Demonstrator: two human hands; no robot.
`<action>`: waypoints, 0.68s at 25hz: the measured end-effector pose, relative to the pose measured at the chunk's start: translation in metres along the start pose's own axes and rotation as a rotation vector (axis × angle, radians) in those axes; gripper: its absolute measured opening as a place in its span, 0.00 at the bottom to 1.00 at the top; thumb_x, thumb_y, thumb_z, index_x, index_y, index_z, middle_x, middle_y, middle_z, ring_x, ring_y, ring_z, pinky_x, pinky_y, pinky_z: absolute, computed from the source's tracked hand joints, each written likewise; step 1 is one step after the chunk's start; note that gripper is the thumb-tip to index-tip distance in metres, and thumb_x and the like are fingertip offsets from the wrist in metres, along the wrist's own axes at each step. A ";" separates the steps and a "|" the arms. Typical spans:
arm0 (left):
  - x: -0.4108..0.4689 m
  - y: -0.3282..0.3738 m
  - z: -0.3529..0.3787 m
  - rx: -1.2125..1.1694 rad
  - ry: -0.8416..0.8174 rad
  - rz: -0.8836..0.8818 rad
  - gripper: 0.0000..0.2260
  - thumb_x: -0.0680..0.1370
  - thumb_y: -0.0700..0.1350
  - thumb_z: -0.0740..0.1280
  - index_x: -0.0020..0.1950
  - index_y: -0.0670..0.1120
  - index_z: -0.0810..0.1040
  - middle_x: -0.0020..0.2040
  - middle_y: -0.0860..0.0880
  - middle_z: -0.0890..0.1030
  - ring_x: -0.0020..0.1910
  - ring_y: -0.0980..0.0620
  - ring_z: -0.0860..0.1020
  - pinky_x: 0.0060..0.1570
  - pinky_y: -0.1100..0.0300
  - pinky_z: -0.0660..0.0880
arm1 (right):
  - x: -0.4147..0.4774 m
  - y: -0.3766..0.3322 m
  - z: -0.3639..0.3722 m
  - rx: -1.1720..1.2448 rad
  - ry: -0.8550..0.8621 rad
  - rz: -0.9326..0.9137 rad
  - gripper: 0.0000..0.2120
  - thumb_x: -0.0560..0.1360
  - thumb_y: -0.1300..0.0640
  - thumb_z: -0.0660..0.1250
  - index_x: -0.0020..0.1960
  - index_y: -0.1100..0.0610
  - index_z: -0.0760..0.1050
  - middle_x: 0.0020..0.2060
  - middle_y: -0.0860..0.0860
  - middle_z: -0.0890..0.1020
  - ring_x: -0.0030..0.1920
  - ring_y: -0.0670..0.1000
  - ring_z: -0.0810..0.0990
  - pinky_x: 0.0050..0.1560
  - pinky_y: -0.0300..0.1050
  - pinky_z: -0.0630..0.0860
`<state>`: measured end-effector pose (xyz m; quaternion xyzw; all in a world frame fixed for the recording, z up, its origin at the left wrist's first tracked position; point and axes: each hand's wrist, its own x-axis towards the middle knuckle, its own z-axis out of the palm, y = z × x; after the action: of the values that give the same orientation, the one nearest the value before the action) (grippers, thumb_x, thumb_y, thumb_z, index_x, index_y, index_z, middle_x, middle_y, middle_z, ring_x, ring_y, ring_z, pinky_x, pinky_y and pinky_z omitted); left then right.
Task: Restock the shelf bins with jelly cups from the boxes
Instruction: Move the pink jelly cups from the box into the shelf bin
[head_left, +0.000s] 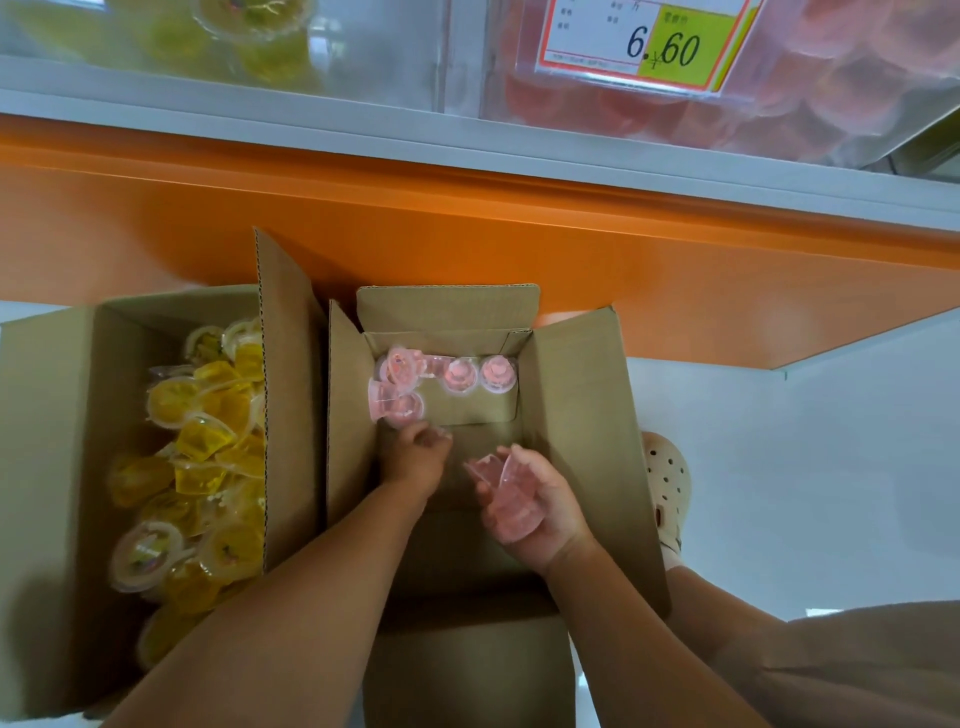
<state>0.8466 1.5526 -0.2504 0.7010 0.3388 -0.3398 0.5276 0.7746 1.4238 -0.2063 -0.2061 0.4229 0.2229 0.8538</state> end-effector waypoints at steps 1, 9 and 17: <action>0.001 0.001 -0.001 -0.043 0.016 0.014 0.12 0.81 0.44 0.66 0.65 0.48 0.76 0.56 0.45 0.80 0.52 0.44 0.79 0.55 0.48 0.79 | -0.001 0.000 0.000 -0.001 0.004 0.000 0.05 0.74 0.54 0.66 0.44 0.55 0.77 0.44 0.54 0.81 0.33 0.51 0.79 0.30 0.40 0.74; -0.051 0.030 -0.016 -0.461 -0.090 -0.092 0.06 0.81 0.47 0.64 0.51 0.47 0.78 0.47 0.45 0.81 0.45 0.49 0.78 0.42 0.57 0.74 | -0.022 -0.011 0.029 -0.026 -0.022 -0.096 0.08 0.70 0.54 0.68 0.47 0.56 0.75 0.42 0.56 0.80 0.30 0.52 0.78 0.27 0.39 0.72; -0.126 0.070 -0.038 -0.584 -0.448 -0.067 0.19 0.81 0.59 0.60 0.53 0.45 0.81 0.43 0.42 0.85 0.43 0.44 0.83 0.41 0.53 0.78 | -0.095 -0.020 0.090 -0.648 -0.166 -0.264 0.20 0.76 0.52 0.67 0.64 0.60 0.71 0.46 0.60 0.82 0.34 0.55 0.79 0.30 0.42 0.74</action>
<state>0.8417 1.5596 -0.1016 0.4177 0.3205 -0.3910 0.7549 0.7909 1.4360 -0.0753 -0.5000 0.2294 0.2491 0.7970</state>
